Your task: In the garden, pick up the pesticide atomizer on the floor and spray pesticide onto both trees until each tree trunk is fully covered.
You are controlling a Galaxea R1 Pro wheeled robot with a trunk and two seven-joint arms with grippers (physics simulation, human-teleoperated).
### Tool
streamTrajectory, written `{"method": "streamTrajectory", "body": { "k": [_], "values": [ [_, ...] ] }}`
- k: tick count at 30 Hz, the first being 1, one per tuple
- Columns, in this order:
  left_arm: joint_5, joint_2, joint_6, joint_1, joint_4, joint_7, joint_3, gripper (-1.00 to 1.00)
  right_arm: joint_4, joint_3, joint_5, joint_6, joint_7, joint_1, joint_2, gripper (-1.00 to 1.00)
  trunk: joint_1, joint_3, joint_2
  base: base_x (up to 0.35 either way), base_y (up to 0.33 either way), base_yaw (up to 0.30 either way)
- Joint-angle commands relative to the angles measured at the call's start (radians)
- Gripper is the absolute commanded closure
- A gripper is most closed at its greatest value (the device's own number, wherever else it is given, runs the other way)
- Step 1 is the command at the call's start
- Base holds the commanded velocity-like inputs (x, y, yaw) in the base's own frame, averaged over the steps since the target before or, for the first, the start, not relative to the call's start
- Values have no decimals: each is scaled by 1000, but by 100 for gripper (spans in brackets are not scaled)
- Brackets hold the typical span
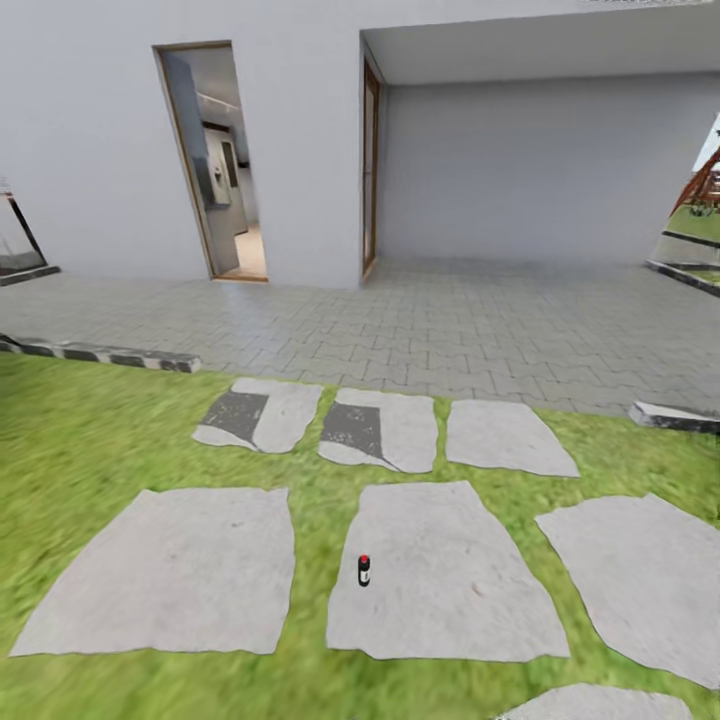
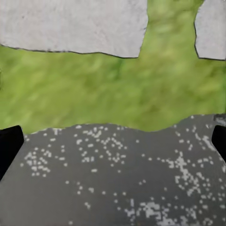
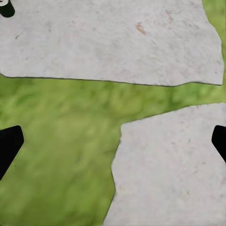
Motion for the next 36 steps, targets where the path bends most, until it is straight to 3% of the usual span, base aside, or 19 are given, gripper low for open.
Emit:
{"method": "streamTrajectory", "body": {
  "k": [1,36],
  "values": [
    [0,0,0,0,0,0,0,-100,0,0,0,0,0,0,0,-100,0,0,0,97,305,-262],
    [0,0,0,0,0,0,0,-100,0,0,0,0,0,0,0,-100,0,0,0,182,274,-262]
  ]
}}
